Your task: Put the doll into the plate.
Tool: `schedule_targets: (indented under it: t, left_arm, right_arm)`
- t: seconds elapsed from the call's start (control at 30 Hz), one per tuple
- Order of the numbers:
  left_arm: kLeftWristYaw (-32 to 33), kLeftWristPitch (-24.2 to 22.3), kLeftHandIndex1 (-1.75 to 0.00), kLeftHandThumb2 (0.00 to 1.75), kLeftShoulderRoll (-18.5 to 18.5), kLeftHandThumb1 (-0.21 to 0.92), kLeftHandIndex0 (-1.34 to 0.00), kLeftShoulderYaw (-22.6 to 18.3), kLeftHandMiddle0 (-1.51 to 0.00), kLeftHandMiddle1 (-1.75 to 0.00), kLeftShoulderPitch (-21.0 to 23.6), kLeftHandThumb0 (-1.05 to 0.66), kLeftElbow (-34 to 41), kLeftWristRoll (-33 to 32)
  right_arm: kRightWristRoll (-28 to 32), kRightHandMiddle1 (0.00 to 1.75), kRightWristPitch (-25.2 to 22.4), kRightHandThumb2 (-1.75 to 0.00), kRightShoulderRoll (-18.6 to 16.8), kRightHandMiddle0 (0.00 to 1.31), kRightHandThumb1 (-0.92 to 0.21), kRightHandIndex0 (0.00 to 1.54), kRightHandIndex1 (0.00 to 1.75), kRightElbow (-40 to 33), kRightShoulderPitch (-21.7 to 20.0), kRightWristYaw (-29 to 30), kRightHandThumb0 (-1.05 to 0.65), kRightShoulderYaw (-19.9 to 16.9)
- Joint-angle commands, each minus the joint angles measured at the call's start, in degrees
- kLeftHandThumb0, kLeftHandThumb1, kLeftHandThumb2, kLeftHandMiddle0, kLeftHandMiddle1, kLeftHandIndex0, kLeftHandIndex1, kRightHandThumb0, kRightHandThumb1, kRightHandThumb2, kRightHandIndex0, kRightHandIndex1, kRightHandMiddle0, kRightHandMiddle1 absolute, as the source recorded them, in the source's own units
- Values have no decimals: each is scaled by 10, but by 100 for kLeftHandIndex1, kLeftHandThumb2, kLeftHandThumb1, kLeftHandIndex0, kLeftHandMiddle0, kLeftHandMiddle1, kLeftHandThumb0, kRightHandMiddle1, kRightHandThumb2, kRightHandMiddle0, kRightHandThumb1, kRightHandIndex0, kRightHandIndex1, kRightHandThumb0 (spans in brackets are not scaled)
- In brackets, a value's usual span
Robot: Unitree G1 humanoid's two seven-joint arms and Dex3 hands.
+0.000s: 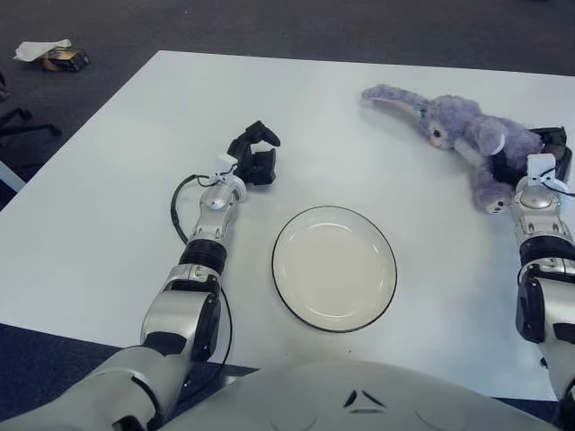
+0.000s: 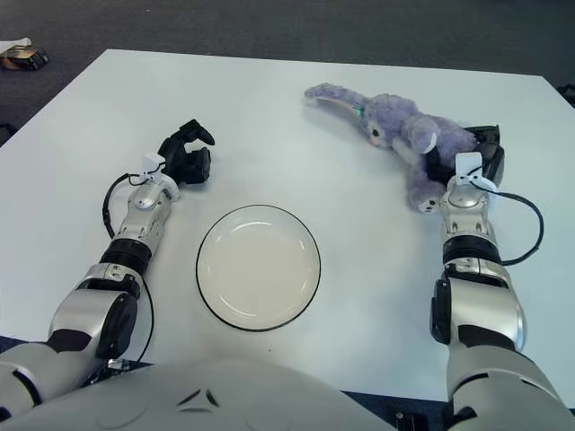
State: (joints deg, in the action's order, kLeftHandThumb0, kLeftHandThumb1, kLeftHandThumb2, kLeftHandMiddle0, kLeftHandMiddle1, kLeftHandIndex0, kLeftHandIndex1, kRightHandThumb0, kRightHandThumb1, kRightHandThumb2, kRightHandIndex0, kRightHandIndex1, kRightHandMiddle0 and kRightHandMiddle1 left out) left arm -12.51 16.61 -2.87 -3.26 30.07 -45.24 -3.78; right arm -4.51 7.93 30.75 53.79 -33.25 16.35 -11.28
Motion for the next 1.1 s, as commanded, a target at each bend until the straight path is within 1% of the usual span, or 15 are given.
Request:
schedule_targets:
  t: [0.0, 0.13, 0.2, 0.27, 0.37, 0.43, 0.47, 0.57, 0.67, 0.77, 0.97, 1.0, 1.07]
  left_arm:
    - [-1, -7, -175, 122, 6, 40, -55, 8, -121, -175, -33, -45, -30, 9]
    - [3, 12, -175, 120, 4, 41, -54, 11, -119, -175, -34, -45, -36, 15]
    - [17, 43, -175, 118, 5, 42, -53, 17, -119, -175, -38, -44, -37, 28]
    - [28, 65, -175, 115, 6, 45, -51, 22, -120, -175, -40, -43, -39, 40]
    - [44, 91, -175, 113, 5, 46, -50, 29, -121, -175, -42, -43, -43, 57]
    - [53, 105, -175, 113, 4, 47, -49, 33, -121, -175, -42, -43, -46, 66]
    - [59, 112, -175, 112, 3, 47, -49, 36, -121, -175, -42, -43, -48, 72]
    - [74, 129, -175, 112, 1, 47, -49, 42, -122, -175, -42, -43, -54, 88]
    - [88, 147, -175, 112, -3, 47, -49, 51, -122, -175, -42, -43, -61, 104]
    - [98, 159, -175, 114, -5, 46, -50, 54, -123, -175, -39, -43, -69, 111]
    - [113, 177, -175, 116, -6, 44, -51, 60, -123, -175, -36, -44, -81, 119]
    - [117, 183, -175, 117, -7, 44, -52, 61, -123, -175, -36, -44, -83, 122]
    - [123, 192, -175, 117, -8, 43, -52, 64, -123, -175, -35, -44, -86, 127]
  right_arm:
    - [26, 175, -75, -152, -33, 57, -9, 84, 156, -35, 25, -63, 0, 7]
    - [43, 175, -127, -150, -33, 55, -10, 84, 156, -71, 27, -99, 0, 3]
    - [58, 175, -175, -150, -35, 55, -11, 84, 155, -83, 9, -125, 0, 2]
    - [66, 175, -222, -151, -37, 55, -10, 85, 156, -100, -7, -139, 0, 2]
    - [75, 175, -287, -152, -38, 55, -9, 85, 158, -129, -20, -156, 0, 4]
    - [79, 175, -318, -153, -36, 55, -9, 85, 158, -145, -22, -167, 0, 5]
    - [82, 175, -341, -153, -36, 55, -9, 84, 159, -164, -24, -173, 0, 6]
    - [88, 175, -395, -153, -37, 55, -9, 84, 159, -218, -21, -186, 0, 10]
    - [94, 175, -450, -153, -31, 55, -9, 84, 160, -276, -14, -212, 0, 20]
    - [97, 175, -495, -152, -26, 54, -10, 82, 161, -317, -11, -230, 0, 27]
    - [99, 175, -568, -151, -19, 52, -13, 80, 164, -388, -1, -260, 0, 36]
    - [104, 175, -596, -151, -17, 52, -13, 80, 164, -414, 1, -265, 0, 38]
    - [111, 175, -636, -151, -14, 52, -13, 79, 165, -443, 2, -274, 0, 39]
